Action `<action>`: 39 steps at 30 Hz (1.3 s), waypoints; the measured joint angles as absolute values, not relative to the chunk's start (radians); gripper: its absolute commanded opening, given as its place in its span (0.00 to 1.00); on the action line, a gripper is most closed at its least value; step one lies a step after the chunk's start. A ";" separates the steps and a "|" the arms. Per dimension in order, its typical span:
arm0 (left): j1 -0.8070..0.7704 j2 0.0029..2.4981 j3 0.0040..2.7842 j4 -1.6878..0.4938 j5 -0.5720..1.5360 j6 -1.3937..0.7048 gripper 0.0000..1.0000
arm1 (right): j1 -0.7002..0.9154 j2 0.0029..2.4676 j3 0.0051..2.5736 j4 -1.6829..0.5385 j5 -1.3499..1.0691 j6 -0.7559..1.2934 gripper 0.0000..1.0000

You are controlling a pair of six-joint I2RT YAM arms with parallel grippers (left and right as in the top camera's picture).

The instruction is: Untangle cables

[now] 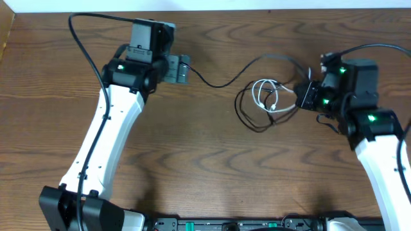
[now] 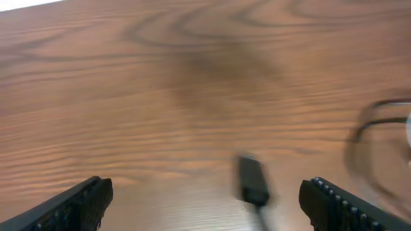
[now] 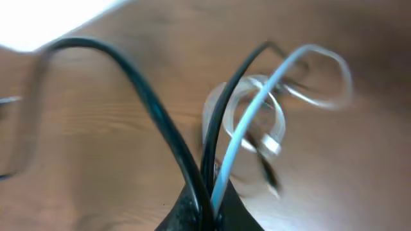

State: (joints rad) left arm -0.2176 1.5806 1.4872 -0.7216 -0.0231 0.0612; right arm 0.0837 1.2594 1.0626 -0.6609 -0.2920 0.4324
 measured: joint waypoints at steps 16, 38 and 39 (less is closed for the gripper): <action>-0.179 1.582 1.487 -0.962 0.194 0.343 0.98 | 0.093 1.426 1.057 -0.474 -0.463 0.406 0.01; -0.282 1.667 1.487 -1.058 0.221 0.389 0.98 | 0.010 1.404 1.064 0.036 -0.839 0.949 0.01; -0.282 1.667 1.487 -1.057 0.221 0.389 0.98 | -0.002 1.405 1.063 -0.026 -0.811 0.924 0.01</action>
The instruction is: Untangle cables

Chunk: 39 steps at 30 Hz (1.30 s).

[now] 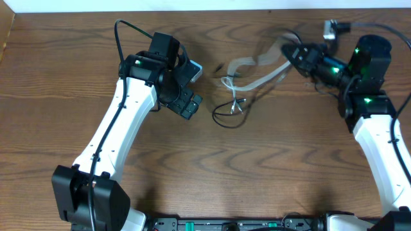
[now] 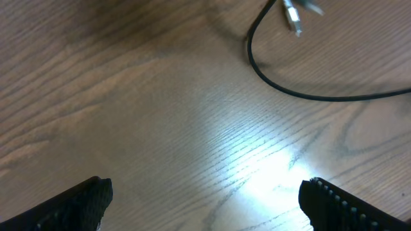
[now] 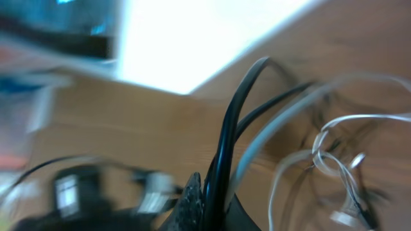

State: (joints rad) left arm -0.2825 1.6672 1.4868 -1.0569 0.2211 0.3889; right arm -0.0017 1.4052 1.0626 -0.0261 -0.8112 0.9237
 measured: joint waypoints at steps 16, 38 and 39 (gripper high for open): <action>-0.282 1.667 1.487 -0.994 0.341 0.348 0.98 | 0.212 1.516 1.059 -0.378 -0.585 0.583 0.81; -0.330 1.687 1.487 -0.900 0.607 0.306 0.99 | 0.074 1.471 1.456 -1.181 -0.071 0.459 0.99; -0.349 1.698 1.487 -0.883 0.612 0.291 0.97 | 0.057 1.472 1.456 -1.182 -0.059 0.458 0.99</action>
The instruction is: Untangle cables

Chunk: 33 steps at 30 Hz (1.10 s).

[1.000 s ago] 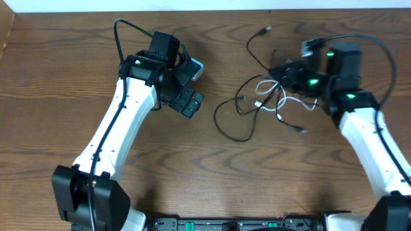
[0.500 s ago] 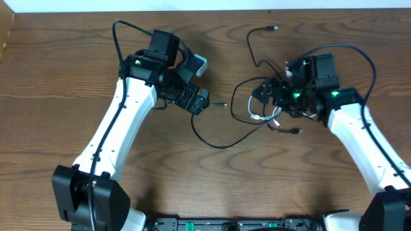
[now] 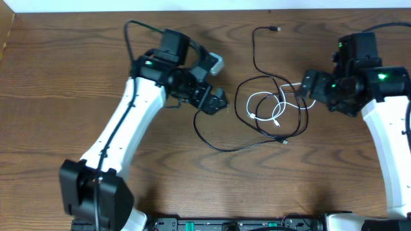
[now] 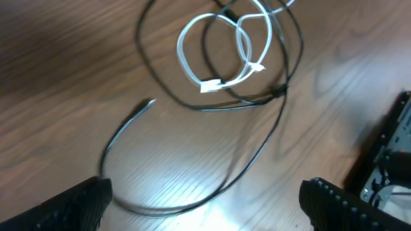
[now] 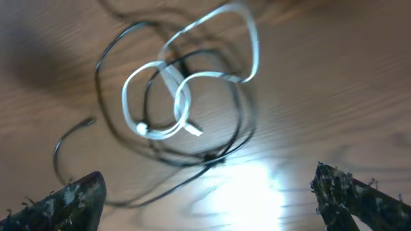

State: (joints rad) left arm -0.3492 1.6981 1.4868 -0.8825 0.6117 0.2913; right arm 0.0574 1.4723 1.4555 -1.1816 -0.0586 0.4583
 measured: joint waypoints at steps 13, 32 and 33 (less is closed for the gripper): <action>-0.617 1.864 1.487 -0.432 0.572 0.073 0.91 | -0.084 1.472 1.456 -1.191 -0.037 0.401 0.96; -0.797 2.139 1.487 -0.063 0.275 -0.217 0.67 | -0.084 1.472 1.456 -1.203 -0.042 0.386 0.96; -0.805 2.151 1.487 -0.046 0.259 -0.224 0.63 | -0.084 1.472 1.456 -1.205 -0.043 0.384 0.96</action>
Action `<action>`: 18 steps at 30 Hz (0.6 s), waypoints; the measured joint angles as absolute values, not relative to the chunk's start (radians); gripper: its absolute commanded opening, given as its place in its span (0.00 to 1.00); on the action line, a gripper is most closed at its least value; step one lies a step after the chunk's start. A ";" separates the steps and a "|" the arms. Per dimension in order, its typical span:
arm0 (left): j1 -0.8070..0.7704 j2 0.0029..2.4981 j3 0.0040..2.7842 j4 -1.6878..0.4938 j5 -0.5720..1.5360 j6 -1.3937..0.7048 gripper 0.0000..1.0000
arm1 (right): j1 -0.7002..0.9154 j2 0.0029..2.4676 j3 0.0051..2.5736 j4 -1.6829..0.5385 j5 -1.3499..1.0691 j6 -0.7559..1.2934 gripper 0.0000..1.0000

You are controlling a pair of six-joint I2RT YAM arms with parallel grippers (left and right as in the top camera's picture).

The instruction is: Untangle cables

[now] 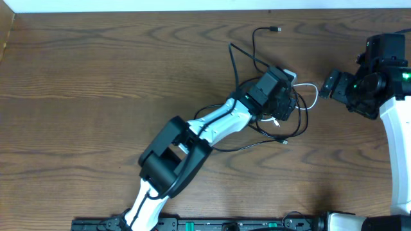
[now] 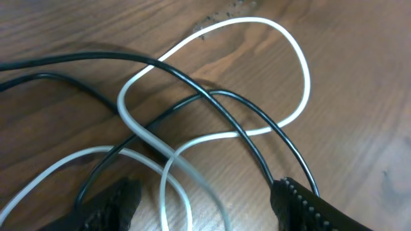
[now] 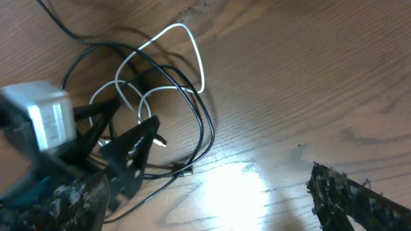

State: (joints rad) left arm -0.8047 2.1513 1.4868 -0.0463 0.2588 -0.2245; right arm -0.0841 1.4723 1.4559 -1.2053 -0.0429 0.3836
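A white cable and a black cable lie looped through each other right of the table's middle. One black end reaches toward the far edge. My left gripper is down in the tangle, open. In the left wrist view its fingertips stand either side of white strands, with a black strand crossing the white loop. My right gripper hangs open to the right of the tangle, holding nothing. Its wrist view shows the white loop and the black cable.
The wooden table stretches to the left. A black cable loop trails out under the left arm. The left arm's wrist camera shows beside the tangle in the right wrist view.
My left gripper was open and high, left of the tangle; now it is low in the tangle with white strands between its fingers. The right gripper has shifted slightly right, still open.
At first my right gripper was shut on black and white strands at the tangle's right, the left open far to the left. Then the right held the strands up toward the back. Later it was open with the cables lying spread. Now the left is in the tangle.
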 measured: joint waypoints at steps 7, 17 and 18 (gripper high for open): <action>-0.822 2.211 1.487 -0.027 0.206 -0.263 0.07 | -0.084 1.472 1.456 -1.211 -0.045 0.374 0.95; -0.810 1.935 1.473 -0.332 0.179 -0.215 0.07 | -0.084 1.472 1.456 -1.190 -0.100 0.346 0.92; -0.809 1.866 1.473 -0.356 0.178 -0.205 0.08 | -0.086 1.472 1.456 -1.179 -0.125 0.336 0.92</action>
